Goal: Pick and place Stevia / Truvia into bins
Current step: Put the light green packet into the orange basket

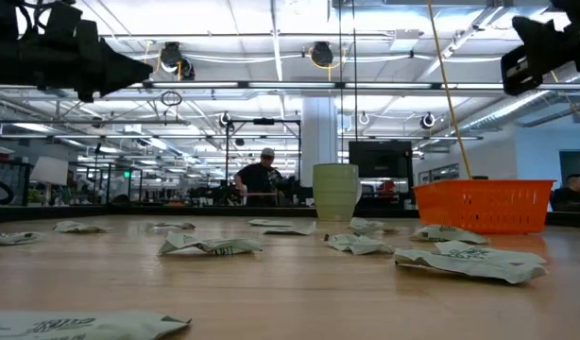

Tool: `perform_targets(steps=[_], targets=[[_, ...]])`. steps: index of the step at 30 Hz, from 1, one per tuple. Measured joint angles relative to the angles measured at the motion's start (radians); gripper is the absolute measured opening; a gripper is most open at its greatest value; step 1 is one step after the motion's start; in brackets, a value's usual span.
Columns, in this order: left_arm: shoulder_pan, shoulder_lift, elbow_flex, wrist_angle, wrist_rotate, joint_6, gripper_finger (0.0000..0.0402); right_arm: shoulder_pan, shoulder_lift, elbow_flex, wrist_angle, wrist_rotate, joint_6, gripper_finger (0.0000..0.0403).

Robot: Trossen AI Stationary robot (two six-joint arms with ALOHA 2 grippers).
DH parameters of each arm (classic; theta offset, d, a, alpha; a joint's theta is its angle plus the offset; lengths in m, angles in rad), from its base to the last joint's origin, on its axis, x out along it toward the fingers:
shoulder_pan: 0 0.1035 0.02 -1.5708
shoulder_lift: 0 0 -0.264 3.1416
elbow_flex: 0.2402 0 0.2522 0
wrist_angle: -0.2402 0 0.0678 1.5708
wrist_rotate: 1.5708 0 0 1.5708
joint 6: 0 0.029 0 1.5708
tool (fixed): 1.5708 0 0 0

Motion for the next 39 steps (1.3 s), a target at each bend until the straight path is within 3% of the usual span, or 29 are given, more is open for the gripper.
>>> perform_targets(steps=[4, 10, 13, 16, 19, 26, 30, 35, 39], targets=[[0.000, 0.000, 0.000, 0.068, 0.000, 0.017, 0.0136, 0.000, 0.000, 0.000, 0.058, 0.160, -0.050, 0.0144], [0.000, 0.000, 0.000, 0.076, 0.000, 0.002, 0.0136, -0.001, 0.000, 0.000, 0.068, 0.564, -0.296, 0.0144], [0.000, 0.000, 0.000, 0.047, 0.000, -0.022, 0.0136, -0.001, 0.000, 0.000, 0.110, 0.644, -0.303, 0.0144], [0.000, 0.000, 0.000, 0.068, -0.010, 0.004, 0.0136, 0.000, 0.001, 0.004, 0.155, 0.560, -0.177, 0.0144], [0.001, 0.000, 0.000, 0.134, -0.030, 0.045, 0.0136, 0.000, 0.048, 0.038, 0.124, 0.353, -0.197, 0.0144], [0.031, 0.000, 0.017, 0.326, -0.019, 0.128, 0.0136, -0.004, 0.330, 0.271, 0.129, 0.371, -0.362, 0.0144], [0.051, 0.017, 0.066, 0.319, 0.056, 0.128, 0.0136, -0.020, 0.553, 0.477, 0.068, 0.221, -0.405, 0.0144], [0.058, 0.112, 0.200, 0.117, 0.238, 0.054, 0.0136, -0.027, 0.878, 0.706, -0.276, 0.176, -0.204, 0.0144], [0.058, 0.281, 0.394, -0.260, 0.231, 0.003, 0.0136, -0.024, 1.058, 0.824, -0.493, 0.198, 0.093, 0.0144]])
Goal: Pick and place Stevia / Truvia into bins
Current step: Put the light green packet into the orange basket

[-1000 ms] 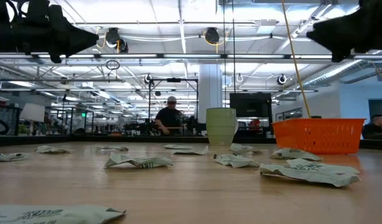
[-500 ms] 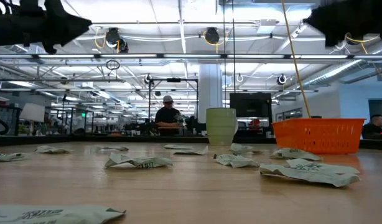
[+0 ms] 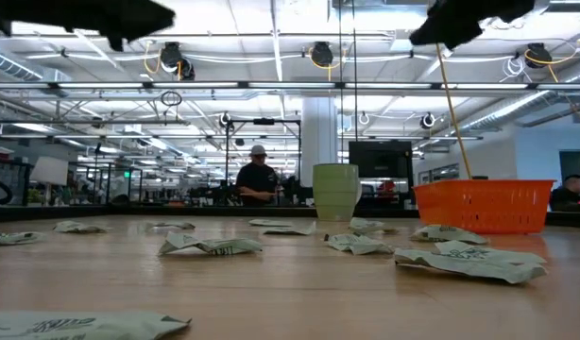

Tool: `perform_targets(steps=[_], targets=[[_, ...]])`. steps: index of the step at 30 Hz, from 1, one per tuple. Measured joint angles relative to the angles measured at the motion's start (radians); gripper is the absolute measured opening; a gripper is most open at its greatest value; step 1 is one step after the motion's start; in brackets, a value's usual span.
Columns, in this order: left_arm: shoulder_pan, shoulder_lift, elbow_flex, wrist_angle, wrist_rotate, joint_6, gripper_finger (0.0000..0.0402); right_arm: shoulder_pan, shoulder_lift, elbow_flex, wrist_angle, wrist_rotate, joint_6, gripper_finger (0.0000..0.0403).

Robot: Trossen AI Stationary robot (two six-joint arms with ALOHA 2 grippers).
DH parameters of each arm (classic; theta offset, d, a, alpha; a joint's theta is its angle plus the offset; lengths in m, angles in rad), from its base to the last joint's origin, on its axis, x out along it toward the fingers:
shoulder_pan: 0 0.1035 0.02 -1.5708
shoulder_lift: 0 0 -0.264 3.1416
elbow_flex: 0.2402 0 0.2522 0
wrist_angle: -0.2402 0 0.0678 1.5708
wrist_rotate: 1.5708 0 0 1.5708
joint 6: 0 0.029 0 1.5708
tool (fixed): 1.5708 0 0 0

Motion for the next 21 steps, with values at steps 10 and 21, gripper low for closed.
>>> perform_targets(steps=[10, 21], targets=[[0.000, 0.411, 0.245, -0.191, -0.012, -0.008, 0.0136, 0.037, 0.229, 0.036, -0.200, -0.419, 0.678, 0.0144], [0.000, 0.499, 0.271, -0.180, -0.015, -0.010, 0.0136, 0.143, 0.300, 0.037, -0.380, -0.466, 0.978, 0.0144]])
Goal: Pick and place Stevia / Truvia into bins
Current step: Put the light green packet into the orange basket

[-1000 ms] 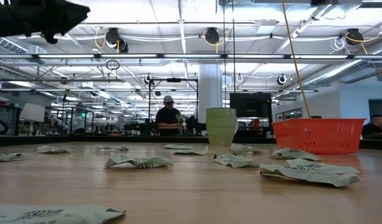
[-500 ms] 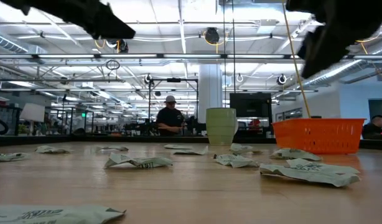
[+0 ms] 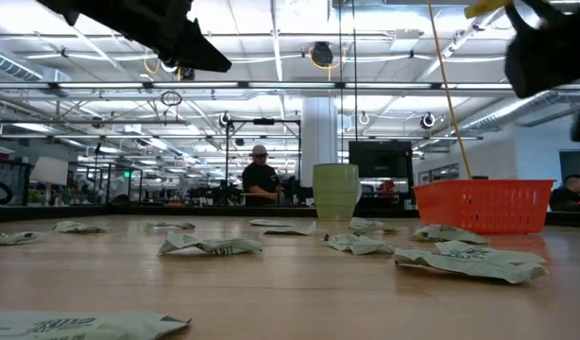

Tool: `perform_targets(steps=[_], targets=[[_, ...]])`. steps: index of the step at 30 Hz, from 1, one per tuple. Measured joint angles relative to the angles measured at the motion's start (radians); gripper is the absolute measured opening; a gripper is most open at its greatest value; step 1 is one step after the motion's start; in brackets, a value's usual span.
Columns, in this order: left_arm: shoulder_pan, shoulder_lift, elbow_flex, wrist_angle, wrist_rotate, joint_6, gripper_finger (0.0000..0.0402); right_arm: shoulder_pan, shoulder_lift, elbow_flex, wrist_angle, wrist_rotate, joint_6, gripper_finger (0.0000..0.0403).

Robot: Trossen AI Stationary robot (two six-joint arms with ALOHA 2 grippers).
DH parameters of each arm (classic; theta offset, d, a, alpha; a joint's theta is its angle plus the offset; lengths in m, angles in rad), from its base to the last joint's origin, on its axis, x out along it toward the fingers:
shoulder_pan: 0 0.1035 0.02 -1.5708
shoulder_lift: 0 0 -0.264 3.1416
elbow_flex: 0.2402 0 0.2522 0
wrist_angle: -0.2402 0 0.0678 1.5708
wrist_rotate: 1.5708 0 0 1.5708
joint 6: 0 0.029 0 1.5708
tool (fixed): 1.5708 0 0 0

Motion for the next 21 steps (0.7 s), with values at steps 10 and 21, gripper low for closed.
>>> perform_targets(steps=[10, 21], targets=[[0.000, -0.001, 0.000, 0.067, -0.003, 0.008, 0.0136, 0.023, 0.068, 0.000, -0.086, 0.030, -0.007, 0.0144], [0.000, -0.001, 0.000, 0.065, -0.003, 0.036, 0.0136, 0.021, 0.126, -0.035, -0.087, 0.049, -0.034, 0.0108]])
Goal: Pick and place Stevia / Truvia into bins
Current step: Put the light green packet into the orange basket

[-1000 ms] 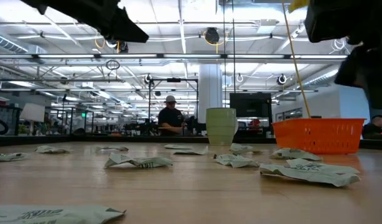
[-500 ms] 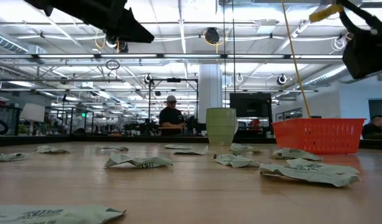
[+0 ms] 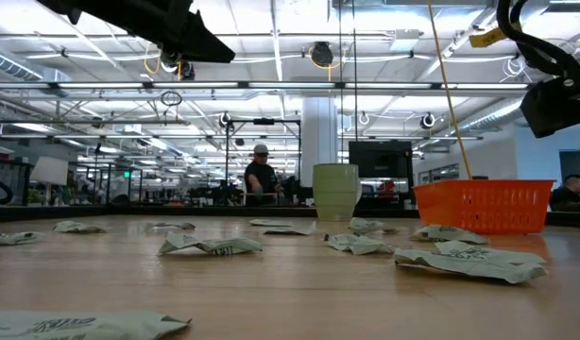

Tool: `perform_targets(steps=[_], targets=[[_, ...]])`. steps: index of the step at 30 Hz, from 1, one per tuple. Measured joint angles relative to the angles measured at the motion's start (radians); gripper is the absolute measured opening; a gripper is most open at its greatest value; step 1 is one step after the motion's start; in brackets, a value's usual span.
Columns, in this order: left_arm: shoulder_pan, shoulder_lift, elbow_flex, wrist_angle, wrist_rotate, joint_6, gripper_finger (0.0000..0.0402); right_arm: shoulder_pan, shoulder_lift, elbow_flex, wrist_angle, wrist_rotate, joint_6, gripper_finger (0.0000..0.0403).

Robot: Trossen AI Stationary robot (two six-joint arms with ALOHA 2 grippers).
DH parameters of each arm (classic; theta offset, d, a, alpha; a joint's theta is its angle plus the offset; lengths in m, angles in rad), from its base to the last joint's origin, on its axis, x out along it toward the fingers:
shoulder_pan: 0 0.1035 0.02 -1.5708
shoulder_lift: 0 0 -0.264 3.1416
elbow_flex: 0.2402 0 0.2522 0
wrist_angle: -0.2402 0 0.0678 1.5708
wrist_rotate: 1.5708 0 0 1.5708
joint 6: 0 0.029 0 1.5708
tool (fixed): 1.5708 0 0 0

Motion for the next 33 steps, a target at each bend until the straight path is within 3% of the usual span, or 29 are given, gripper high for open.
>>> perform_targets(steps=[9, 16, 20, 27, 33], targets=[[0.000, 0.000, 0.000, 0.000, 0.000, 0.001, 0.0136, 0.000, -0.057, -0.018, 0.005, -0.001, 0.007, 0.0009], [0.000, 0.000, 0.000, 0.002, 0.000, 0.001, 0.0136, -0.023, -0.195, 0.025, 0.010, 0.022, 0.005, 0.0003], [0.000, 0.000, 0.000, 0.005, 0.000, 0.021, 0.0136, -0.047, -0.290, 0.039, 0.028, 0.191, -0.088, 0.0003], [0.000, 0.000, 0.000, 0.008, -0.001, 0.024, 0.0136, -0.151, -0.362, 0.041, -0.044, 0.597, -0.381, 0.0001], [0.000, 0.000, 0.000, 0.008, -0.001, 0.023, 0.0136, -0.384, -0.329, 0.006, -0.085, 0.627, -0.463, 0.0001]])
